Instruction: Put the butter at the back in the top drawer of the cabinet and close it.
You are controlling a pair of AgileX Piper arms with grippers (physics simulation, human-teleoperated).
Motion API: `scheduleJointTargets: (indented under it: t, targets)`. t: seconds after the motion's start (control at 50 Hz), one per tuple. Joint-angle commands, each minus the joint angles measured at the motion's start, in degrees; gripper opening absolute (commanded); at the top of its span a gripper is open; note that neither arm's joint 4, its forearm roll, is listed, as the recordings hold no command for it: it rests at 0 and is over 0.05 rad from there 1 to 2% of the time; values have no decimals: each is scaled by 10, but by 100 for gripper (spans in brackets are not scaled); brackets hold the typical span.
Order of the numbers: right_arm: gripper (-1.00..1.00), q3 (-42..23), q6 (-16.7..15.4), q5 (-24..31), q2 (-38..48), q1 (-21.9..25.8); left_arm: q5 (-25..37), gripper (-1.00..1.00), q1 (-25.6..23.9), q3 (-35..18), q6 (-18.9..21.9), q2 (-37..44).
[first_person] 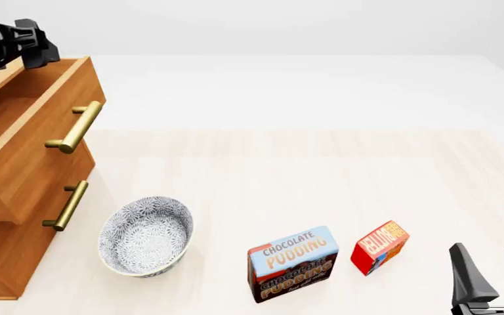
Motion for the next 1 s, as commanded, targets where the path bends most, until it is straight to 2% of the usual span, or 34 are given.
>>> scheduleJointTargets:
  t: [0.02, 1.0]
  targets:
    - [100, 0, 0, 0, 0, 0, -3, 100, 2, 2, 2, 0]
    - [100, 0, 0, 0, 0, 0, -44, 100, 6, 39, -10, 23]
